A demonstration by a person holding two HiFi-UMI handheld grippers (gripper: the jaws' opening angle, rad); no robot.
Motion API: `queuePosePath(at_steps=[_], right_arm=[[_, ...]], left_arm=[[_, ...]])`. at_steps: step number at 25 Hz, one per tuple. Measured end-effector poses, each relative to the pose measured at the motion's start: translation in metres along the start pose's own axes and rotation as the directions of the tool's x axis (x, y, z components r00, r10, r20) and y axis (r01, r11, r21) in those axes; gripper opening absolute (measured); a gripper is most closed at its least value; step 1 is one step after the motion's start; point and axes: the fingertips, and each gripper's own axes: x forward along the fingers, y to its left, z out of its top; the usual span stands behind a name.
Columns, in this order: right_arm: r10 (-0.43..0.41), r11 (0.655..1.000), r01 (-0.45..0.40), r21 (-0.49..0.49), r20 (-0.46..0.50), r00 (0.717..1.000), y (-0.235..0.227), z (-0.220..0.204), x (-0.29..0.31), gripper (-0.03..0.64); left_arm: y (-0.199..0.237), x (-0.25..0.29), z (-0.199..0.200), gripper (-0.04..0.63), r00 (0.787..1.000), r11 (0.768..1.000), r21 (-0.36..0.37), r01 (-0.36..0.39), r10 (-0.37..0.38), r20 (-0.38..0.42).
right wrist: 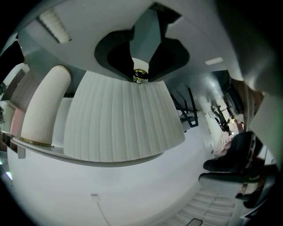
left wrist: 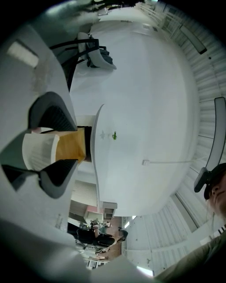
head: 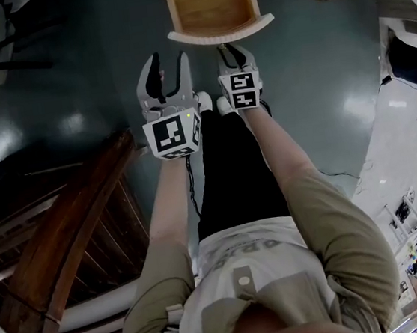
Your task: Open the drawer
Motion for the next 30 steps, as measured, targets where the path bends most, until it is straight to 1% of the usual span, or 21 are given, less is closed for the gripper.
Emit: queuePosePath(at_steps=[1, 2, 4, 6, 10, 12, 14, 17, 20, 21, 23, 26, 30], right_arm=[[0.0, 1.0, 0.0, -0.002, -0.016, 1.0, 0.0, 0.0, 0.0, 0.109], [-0.002, 1.0, 0.002, -0.002, -0.027, 1.0, -0.001, 0.0, -0.001, 0.125], [-0.005, 1.0, 0.005, 0.016, -0.03, 1.0, -0.005, 0.002, -0.008, 0.183], [-0.006, 0.999, 0.007, 0.036, -0.025, 1.0, -0.01, 0.005, -0.017, 0.215], [0.003, 1.0, -0.003, 0.024, -0.014, 1.0, -0.018, 0.021, -0.039, 0.25], [0.004, 0.999, -0.004, 0.035, 0.003, 1.0, -0.023, 0.034, -0.058, 0.281], [-0.01, 0.999, 0.009, 0.048, 0.03, 1.0, -0.029, 0.053, -0.081, 0.282], [-0.028, 0.998, 0.024, 0.058, 0.081, 0.996, -0.039, 0.092, -0.116, 0.284], [-0.031, 0.998, 0.024, 0.054, 0.141, 0.99, -0.048, 0.137, -0.149, 0.289], [-0.032, 0.998, 0.023, 0.056, 0.166, 0.986, -0.05, 0.154, -0.16, 0.295], [-0.039, 0.998, 0.025, 0.061, 0.224, 0.974, -0.053, 0.191, -0.18, 0.304], [-0.051, 0.997, 0.03, 0.071, 0.324, 0.945, -0.055, 0.25, -0.208, 0.311], [-0.079, 0.996, 0.053, 0.07, 0.45, 0.89, -0.06, 0.324, -0.245, 0.322]], left_arm=[[0.0, 0.0, 0.002, 0.21, 1.0, 1.0, -0.002, 0.001, -0.001, -0.002], [-0.001, -0.001, 0.005, 0.21, 1.0, 1.0, -0.002, 0.004, -0.004, -0.005], [-0.004, -0.001, 0.01, 0.209, 1.0, 1.0, 0.001, 0.013, -0.013, -0.009], [-0.005, -0.001, 0.017, 0.209, 1.0, 1.0, 0.001, 0.017, -0.017, -0.009], [-0.003, -0.001, 0.034, 0.21, 1.0, 1.0, -0.007, 0.01, -0.01, -0.003], [-0.003, -0.005, 0.042, 0.21, 1.0, 1.0, 0.0, 0.016, -0.016, -0.013], [0.001, -0.01, 0.053, 0.21, 1.0, 1.0, 0.002, 0.014, -0.014, -0.019], [0.008, -0.019, 0.08, 0.212, 1.0, 1.0, -0.006, 0.006, -0.007, -0.011], [0.012, -0.029, 0.116, 0.215, 1.0, 1.0, -0.004, 0.008, -0.008, 0.012], [0.013, -0.032, 0.129, 0.234, 1.0, 1.0, -0.004, 0.006, -0.006, 0.023], [0.018, -0.038, 0.157, 0.249, 0.999, 1.0, -0.005, 0.0, 0.0, 0.053], [0.024, -0.049, 0.201, 0.279, 0.994, 1.0, -0.002, 0.0, 0.0, 0.113], [0.019, -0.058, 0.256, 0.334, 0.981, 0.999, 0.026, 0.025, -0.03, 0.191]])
